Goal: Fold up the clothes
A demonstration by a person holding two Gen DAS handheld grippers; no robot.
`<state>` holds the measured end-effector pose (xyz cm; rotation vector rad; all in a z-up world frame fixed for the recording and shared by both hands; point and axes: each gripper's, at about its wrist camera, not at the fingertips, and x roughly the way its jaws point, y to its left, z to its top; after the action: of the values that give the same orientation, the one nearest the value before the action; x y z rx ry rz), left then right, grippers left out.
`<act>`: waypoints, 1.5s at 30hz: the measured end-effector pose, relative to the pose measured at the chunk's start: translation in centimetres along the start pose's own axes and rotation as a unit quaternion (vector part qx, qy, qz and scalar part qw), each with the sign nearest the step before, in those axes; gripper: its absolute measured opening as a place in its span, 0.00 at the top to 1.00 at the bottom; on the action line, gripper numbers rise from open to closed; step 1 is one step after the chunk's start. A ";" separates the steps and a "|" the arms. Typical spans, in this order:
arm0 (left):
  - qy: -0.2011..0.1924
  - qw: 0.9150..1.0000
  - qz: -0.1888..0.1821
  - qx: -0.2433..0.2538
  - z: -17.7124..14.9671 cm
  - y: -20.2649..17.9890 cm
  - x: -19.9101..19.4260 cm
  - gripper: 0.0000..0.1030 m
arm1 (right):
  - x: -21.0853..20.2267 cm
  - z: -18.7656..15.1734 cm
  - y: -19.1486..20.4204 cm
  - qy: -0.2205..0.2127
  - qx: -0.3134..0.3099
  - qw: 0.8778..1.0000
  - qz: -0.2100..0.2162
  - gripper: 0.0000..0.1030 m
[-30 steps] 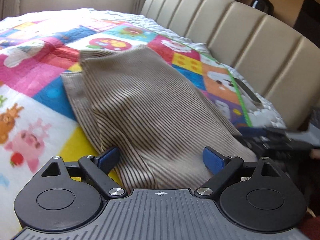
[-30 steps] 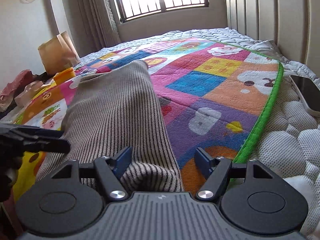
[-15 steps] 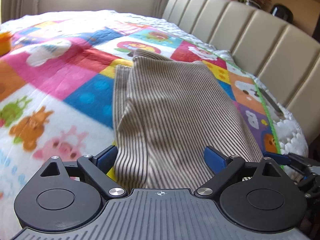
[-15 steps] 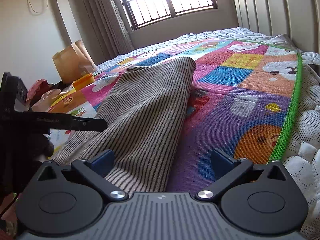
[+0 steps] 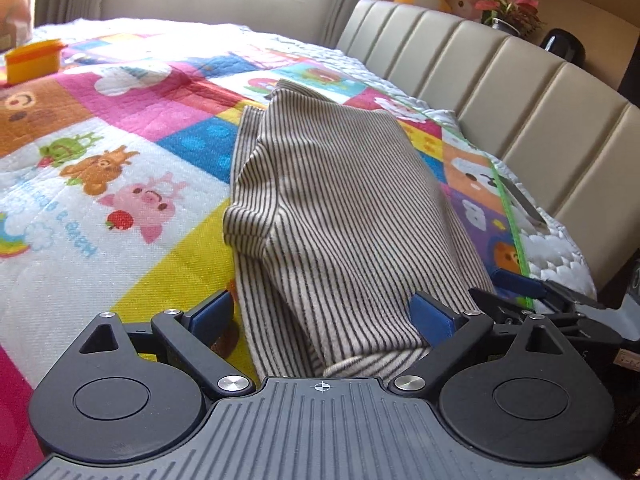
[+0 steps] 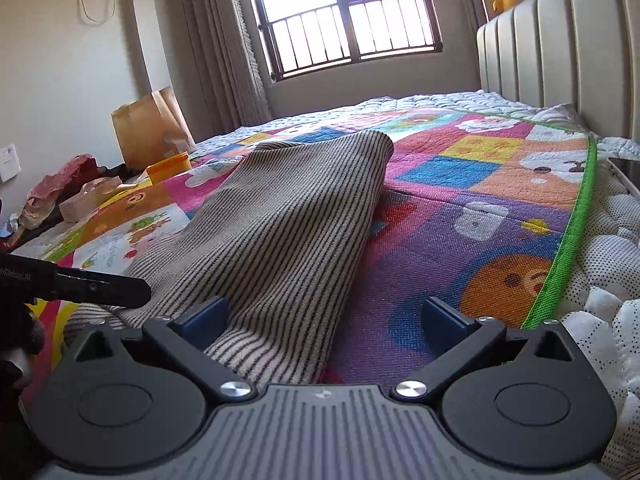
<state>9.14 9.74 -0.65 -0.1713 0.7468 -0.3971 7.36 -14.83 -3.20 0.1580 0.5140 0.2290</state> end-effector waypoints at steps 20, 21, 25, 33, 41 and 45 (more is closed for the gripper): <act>-0.030 0.999 -0.005 -0.012 -1.9 0.3 -1.8 0.05 | -6.2 -2.5 2.3 -0.020 -0.127 0.992 0.019 0.27; -0.031 0.999 -0.004 -0.011 -1.9 0.3 -1.8 0.05 | -5.7 -2.6 2.6 -0.015 -0.134 0.991 0.012 0.27; -0.033 0.999 -0.001 -0.008 -2.1 0.2 -2.1 0.05 | -4.6 -2.1 1.6 -0.007 -0.124 0.992 -0.015 0.27; -0.036 0.999 0.022 0.008 -2.9 0.1 -3.5 0.02 | -5.7 -1.5 -1.9 -0.009 -0.124 0.990 -0.064 0.26; -0.034 0.998 0.054 0.012 -3.2 0.8 -4.5 0.01 | -9.5 -0.1 -2.8 -0.036 -0.134 0.990 -0.009 0.27; -0.044 0.999 0.024 0.005 -2.4 -0.3 -4.4 0.01 | -9.6 1.6 -1.1 -0.061 -0.148 0.987 0.009 0.30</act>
<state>4.51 11.22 0.43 -0.1601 0.6608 -0.3453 0.25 -18.48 2.41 -0.1115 0.3527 0.3089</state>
